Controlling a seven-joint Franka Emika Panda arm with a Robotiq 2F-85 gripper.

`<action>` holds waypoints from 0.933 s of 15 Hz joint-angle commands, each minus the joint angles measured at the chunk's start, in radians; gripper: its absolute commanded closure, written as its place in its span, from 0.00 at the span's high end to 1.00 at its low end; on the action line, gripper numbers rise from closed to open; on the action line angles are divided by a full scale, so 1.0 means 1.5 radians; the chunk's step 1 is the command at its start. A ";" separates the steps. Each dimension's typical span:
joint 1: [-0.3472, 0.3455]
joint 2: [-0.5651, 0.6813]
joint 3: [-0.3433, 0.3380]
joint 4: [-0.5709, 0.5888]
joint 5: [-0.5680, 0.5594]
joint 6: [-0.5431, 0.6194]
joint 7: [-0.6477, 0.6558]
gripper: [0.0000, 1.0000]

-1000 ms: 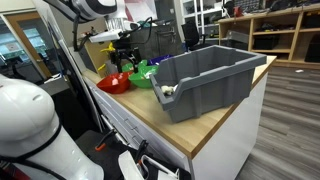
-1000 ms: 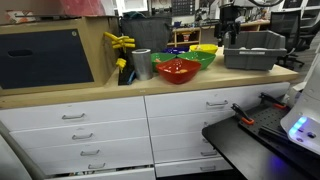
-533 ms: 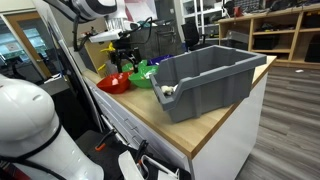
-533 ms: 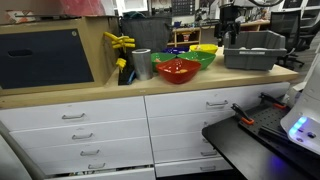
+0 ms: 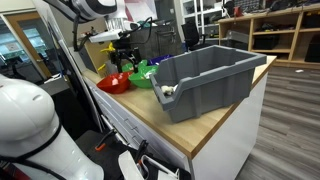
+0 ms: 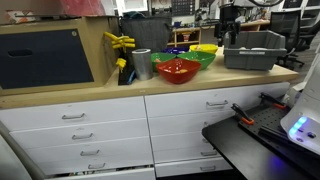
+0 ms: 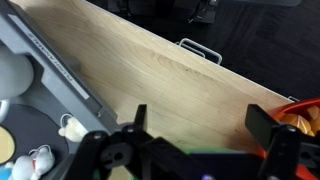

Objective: Remove the white plush toy from the grey container and put it in the red bowl.

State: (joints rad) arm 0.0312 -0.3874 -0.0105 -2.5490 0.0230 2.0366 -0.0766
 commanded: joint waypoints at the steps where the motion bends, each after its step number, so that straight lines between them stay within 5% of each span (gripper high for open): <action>1: -0.002 0.000 0.002 0.001 0.001 -0.001 0.000 1.00; 14: -0.004 -0.010 -0.003 0.078 0.004 -0.028 -0.001 1.00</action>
State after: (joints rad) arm 0.0301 -0.3975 -0.0109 -2.4790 0.0228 2.0340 -0.0761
